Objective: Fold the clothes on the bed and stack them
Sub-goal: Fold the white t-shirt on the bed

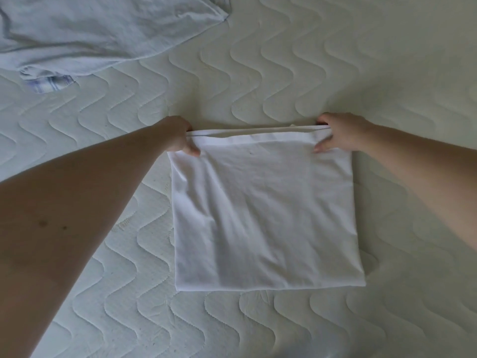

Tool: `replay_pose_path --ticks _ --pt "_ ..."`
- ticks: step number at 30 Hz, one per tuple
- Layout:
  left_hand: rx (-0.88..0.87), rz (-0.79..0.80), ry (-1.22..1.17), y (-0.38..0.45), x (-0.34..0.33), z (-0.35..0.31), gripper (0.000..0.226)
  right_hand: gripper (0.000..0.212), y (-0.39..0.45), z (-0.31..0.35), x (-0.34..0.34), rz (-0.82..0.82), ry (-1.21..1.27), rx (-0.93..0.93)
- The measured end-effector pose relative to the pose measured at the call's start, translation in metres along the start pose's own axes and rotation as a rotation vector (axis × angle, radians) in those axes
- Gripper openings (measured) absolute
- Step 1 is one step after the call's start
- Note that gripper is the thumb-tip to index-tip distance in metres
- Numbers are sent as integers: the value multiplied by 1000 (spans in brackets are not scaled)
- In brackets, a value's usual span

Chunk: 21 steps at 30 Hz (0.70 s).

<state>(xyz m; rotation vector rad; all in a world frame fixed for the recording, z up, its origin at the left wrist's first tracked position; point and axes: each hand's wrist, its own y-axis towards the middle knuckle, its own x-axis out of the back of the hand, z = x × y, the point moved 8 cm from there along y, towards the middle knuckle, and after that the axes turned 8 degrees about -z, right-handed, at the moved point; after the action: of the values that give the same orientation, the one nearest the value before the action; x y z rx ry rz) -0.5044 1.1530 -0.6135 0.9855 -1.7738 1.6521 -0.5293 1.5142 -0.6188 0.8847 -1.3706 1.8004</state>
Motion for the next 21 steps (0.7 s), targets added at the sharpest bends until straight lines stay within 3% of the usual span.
replay_pose_path --ticks 2,11,14,18,21 --pt "-2 1 -29 -2 2 -1 33 37 0 2 2 37 -72 35" --pt "-152 -21 -77 -41 41 -4 21 38 -41 8 47 -43 84 146" --pt "-168 -60 -96 -64 82 -12 22 41 -59 11 88 -109 112 157" --pt "-196 -205 -93 -100 161 -29 21 21 -87 19 164 -241 126 164" --pt "-230 -323 -91 -134 223 -41 18 21 -110 29 227 -389 145 204"
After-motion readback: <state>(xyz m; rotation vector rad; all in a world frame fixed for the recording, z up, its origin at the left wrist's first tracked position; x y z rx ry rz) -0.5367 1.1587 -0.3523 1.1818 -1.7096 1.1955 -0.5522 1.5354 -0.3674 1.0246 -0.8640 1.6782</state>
